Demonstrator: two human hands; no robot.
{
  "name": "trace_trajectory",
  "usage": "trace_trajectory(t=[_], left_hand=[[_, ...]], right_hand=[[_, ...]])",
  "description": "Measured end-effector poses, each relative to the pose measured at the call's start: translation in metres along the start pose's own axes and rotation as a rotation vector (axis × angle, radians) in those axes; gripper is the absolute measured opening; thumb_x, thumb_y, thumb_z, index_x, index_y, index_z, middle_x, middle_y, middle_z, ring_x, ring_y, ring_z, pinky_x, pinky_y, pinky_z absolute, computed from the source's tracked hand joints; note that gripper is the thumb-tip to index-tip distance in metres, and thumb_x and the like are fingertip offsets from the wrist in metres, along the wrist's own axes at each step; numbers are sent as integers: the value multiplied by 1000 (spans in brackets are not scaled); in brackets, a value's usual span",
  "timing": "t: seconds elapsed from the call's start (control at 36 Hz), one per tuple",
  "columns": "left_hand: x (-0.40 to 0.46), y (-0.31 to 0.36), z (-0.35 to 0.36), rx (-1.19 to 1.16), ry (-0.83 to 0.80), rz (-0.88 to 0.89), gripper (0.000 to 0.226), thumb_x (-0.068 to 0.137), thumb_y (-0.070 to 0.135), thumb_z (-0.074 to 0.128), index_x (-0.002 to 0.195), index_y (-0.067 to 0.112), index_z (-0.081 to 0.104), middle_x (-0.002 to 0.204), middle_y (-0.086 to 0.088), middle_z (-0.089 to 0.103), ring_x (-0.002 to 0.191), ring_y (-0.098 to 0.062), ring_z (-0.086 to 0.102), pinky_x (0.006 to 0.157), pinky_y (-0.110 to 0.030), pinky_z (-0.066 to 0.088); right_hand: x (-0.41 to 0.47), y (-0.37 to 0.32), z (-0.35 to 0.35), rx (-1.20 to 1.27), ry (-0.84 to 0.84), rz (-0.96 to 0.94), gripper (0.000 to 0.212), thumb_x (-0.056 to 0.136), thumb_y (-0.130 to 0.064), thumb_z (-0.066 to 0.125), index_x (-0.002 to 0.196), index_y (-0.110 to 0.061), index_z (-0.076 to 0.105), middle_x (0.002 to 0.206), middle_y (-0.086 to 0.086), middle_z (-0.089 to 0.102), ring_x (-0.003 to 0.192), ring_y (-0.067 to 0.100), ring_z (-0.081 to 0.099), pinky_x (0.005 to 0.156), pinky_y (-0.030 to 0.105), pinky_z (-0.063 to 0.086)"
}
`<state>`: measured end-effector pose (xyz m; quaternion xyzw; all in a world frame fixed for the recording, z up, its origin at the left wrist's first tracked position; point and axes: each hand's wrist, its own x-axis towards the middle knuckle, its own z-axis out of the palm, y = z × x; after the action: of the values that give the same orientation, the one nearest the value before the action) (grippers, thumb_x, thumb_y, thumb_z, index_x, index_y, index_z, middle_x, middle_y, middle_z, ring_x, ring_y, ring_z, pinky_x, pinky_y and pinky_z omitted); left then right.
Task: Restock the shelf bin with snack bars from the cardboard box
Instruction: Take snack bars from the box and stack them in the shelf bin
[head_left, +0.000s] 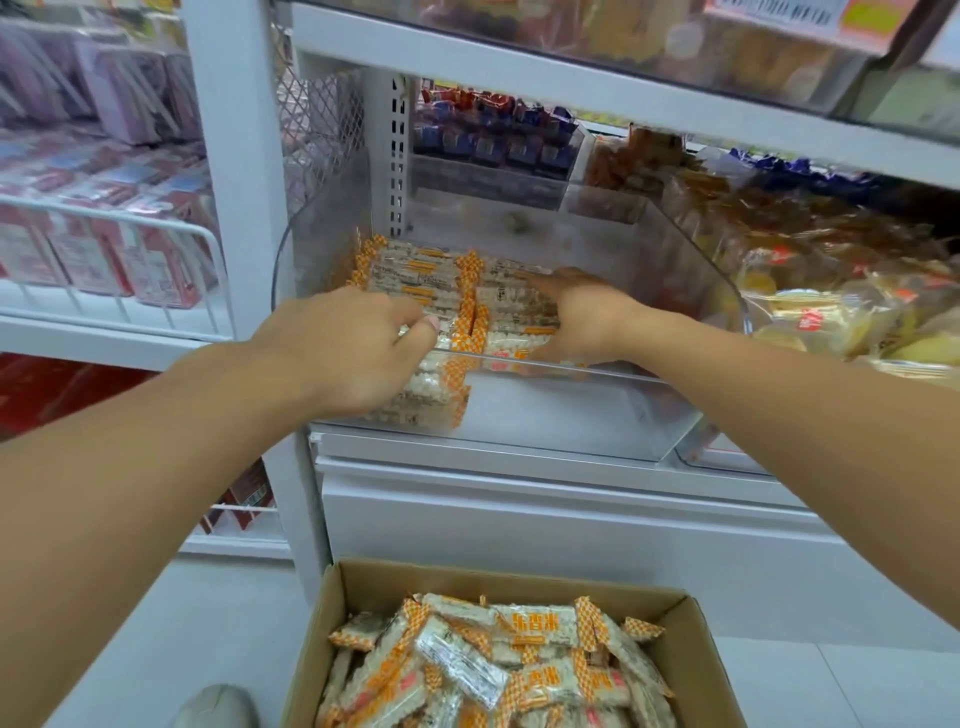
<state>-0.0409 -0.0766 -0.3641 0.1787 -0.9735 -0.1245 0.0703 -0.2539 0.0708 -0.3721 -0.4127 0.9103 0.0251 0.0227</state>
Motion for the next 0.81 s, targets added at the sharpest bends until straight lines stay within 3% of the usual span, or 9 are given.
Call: trace_trajectory(t=[0.08, 0.17, 0.22, 0.33, 0.5, 0.61, 0.69, 0.81], left_hand=[[-1, 0, -1, -8, 2, 14, 46, 104, 51, 23, 68, 28, 40, 72, 10, 44, 87, -25, 46, 80, -40, 45], [-2, 0, -1, -6, 2, 26, 46, 105, 51, 22, 69, 28, 40, 73, 9, 46, 87, -26, 48, 80, -40, 46], [-2, 0, -1, -6, 5, 29, 46, 105, 51, 21, 68, 29, 40, 73, 10, 46, 87, -25, 48, 79, -39, 45], [-2, 1, -1, -4, 6, 29, 47, 105, 50, 21, 69, 28, 40, 73, 12, 46, 87, -24, 49, 78, -39, 44], [-2, 1, -1, 43, 0, 42, 48, 105, 51, 21, 68, 26, 39, 71, 11, 44, 86, -25, 46, 76, -38, 41], [-2, 2, -2, 51, -2, 59, 48, 105, 51, 22, 67, 27, 39, 71, 13, 44, 86, -25, 46, 77, -39, 41], [-2, 0, -1, 59, 0, 72, 48, 105, 50, 22, 67, 26, 39, 71, 11, 46, 84, -25, 47, 75, -38, 40], [-1, 0, -1, 54, -5, 78, 48, 105, 50, 23, 68, 26, 39, 71, 10, 46, 83, -25, 47, 77, -39, 41]], right_hand=[[-3, -2, 1, -92, -18, -3, 92, 73, -68, 74, 144, -15, 50, 146, 17, 47, 130, 36, 47, 108, 42, 44], [-6, -2, 3, -149, -35, -29, 87, 72, -75, 68, 135, -15, 59, 139, 15, 54, 129, 36, 49, 106, 45, 45], [-4, 1, 3, -125, -24, -29, 87, 74, -73, 68, 140, -17, 54, 142, 16, 50, 132, 35, 45, 109, 44, 43], [2, 3, 3, 83, -56, 49, 108, 73, -61, 80, 157, -21, 25, 156, 12, 33, 139, 30, 38, 113, 37, 39], [9, -10, 5, 409, -86, 175, 108, 73, -30, 88, 157, -15, 21, 152, 7, 39, 132, 29, 46, 106, 41, 48], [6, -9, 2, 419, -108, 193, 110, 75, -25, 86, 158, -18, 16, 152, 9, 40, 124, 30, 51, 87, 37, 57], [1, -5, -2, 411, -132, 180, 120, 72, -25, 90, 161, -21, 9, 161, 8, 29, 132, 31, 48, 71, 28, 51], [-1, -2, -6, 431, -121, 164, 119, 71, -25, 90, 161, -21, 13, 163, 4, 27, 142, 27, 37, 100, 31, 48]])
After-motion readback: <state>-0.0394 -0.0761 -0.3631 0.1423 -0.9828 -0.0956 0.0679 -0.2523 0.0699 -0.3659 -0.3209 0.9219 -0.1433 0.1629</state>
